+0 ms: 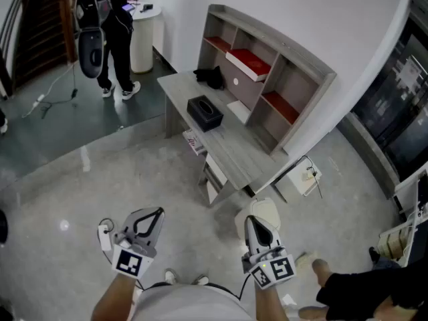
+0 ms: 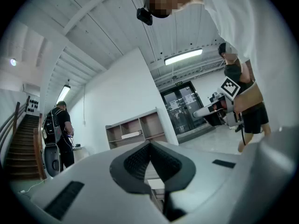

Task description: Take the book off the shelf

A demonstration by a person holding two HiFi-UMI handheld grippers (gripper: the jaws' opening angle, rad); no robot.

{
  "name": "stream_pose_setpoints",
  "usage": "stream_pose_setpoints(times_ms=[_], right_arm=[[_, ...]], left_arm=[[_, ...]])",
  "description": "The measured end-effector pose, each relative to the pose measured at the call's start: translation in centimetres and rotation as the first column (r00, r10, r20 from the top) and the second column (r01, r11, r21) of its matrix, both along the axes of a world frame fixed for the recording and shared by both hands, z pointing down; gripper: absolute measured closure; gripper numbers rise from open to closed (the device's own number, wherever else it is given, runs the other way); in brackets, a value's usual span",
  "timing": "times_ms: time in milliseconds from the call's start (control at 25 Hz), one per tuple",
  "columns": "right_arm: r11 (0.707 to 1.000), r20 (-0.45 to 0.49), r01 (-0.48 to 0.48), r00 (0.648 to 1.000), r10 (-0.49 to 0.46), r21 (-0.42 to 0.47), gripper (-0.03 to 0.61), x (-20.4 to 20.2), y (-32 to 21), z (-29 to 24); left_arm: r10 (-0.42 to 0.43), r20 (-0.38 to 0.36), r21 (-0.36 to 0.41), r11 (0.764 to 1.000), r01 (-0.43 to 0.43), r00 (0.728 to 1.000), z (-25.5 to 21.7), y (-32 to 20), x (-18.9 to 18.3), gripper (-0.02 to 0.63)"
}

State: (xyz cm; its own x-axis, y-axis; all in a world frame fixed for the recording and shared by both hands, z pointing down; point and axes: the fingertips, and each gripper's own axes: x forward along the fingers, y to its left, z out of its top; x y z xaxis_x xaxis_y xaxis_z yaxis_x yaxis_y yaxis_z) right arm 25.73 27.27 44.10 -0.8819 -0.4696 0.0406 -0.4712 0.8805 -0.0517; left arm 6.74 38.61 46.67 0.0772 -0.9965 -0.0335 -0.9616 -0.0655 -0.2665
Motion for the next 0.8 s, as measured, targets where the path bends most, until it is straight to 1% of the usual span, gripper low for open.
stream_pose_setpoints(times_ms=[120,280,320,480,600,680,760,800], right_arm=[[1.000,-0.003,-0.001,1.000,0.001,0.004,0.557,-0.8,0.0,0.0],[0.999,0.053,0.016,0.999,-0.014,-0.028,0.555,-1.8,0.4,-0.3],[0.999,0.054,0.015,0.998,-0.013,-0.033,0.555,-2.0,0.4,-0.2],[1.000,0.022,-0.008,1.000,0.008,-0.026,0.555,-2.6,0.9,0.3],[0.999,0.021,-0.029,0.999,0.030,-0.039,0.555,-3.1,0.7,1.0],[0.998,0.009,-0.039,0.999,0.039,-0.052,0.555,-3.3,0.0,1.8],[0.997,0.005,-0.045,0.999,0.045,-0.063,0.555,-3.8,-1.5,2.6],[0.997,0.007,-0.045,0.999,0.046,-0.070,0.555,-4.2,-2.6,3.0]], left_arm=[[0.005,0.001,0.004,1.000,-0.005,1.000,0.2,0.0,-0.6,0.597],[0.010,-0.029,0.006,1.000,-0.010,1.000,0.6,0.4,-1.4,0.597],[0.016,-0.032,0.012,1.000,-0.016,0.999,0.6,0.4,-1.6,0.597],[0.041,-0.030,0.010,0.999,-0.041,0.999,1.0,0.5,-2.1,0.597],[0.030,-0.034,0.001,1.000,-0.030,0.999,1.7,0.2,-3.6,0.597],[0.021,-0.039,-0.004,1.000,-0.021,0.999,2.3,-0.3,-4.5,0.597],[0.010,-0.058,-0.024,1.000,-0.011,0.998,3.1,-1.2,-5.4,0.597],[0.005,-0.056,-0.038,0.999,-0.007,0.998,3.5,-1.9,-5.9,0.597]])
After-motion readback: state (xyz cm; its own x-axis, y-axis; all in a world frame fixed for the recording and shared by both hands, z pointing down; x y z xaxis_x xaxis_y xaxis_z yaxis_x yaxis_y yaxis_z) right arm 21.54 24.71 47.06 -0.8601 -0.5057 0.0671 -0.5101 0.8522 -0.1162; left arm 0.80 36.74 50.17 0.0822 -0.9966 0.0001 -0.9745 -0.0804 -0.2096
